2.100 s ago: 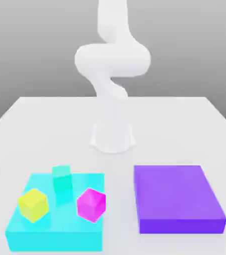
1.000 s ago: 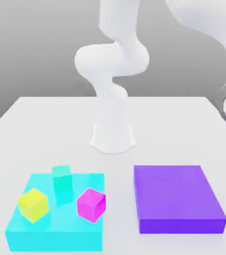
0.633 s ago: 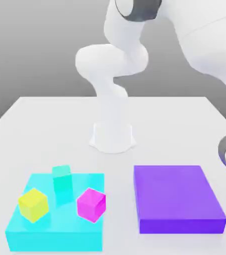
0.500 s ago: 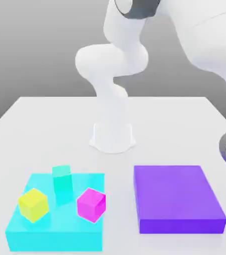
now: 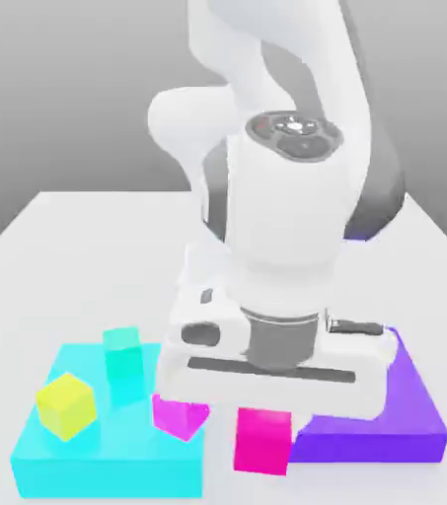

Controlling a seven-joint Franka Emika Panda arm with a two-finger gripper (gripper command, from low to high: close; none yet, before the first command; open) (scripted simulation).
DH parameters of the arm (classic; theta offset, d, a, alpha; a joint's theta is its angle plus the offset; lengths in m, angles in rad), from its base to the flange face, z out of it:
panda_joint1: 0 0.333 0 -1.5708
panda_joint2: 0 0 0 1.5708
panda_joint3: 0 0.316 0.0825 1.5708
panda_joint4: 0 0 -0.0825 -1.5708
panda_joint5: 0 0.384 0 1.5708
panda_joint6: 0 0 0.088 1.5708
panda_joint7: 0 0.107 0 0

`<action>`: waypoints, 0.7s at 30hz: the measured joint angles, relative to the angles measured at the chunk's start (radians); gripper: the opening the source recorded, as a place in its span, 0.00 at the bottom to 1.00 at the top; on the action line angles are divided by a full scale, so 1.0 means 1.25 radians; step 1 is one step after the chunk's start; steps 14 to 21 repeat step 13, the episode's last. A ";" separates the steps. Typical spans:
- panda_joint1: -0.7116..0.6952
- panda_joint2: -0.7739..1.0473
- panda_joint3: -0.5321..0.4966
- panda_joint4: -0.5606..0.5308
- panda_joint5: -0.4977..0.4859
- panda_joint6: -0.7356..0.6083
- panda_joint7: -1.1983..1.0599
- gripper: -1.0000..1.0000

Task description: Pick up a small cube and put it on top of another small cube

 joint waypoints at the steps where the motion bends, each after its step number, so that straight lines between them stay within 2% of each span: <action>1: -0.030 -0.022 -0.021 -0.017 0.005 -0.005 0.019 0.00; 5: -0.211 -0.126 -0.082 -0.092 0.021 -0.029 0.114 0.00; 9: -0.225 -0.061 -0.058 -0.127 0.044 0.072 0.120 0.00; 10: -0.223 -0.042 -0.055 -0.132 0.048 0.095 0.118 1.00; 21: -0.223 -0.042 -0.055 -0.132 0.048 0.095 0.118 1.00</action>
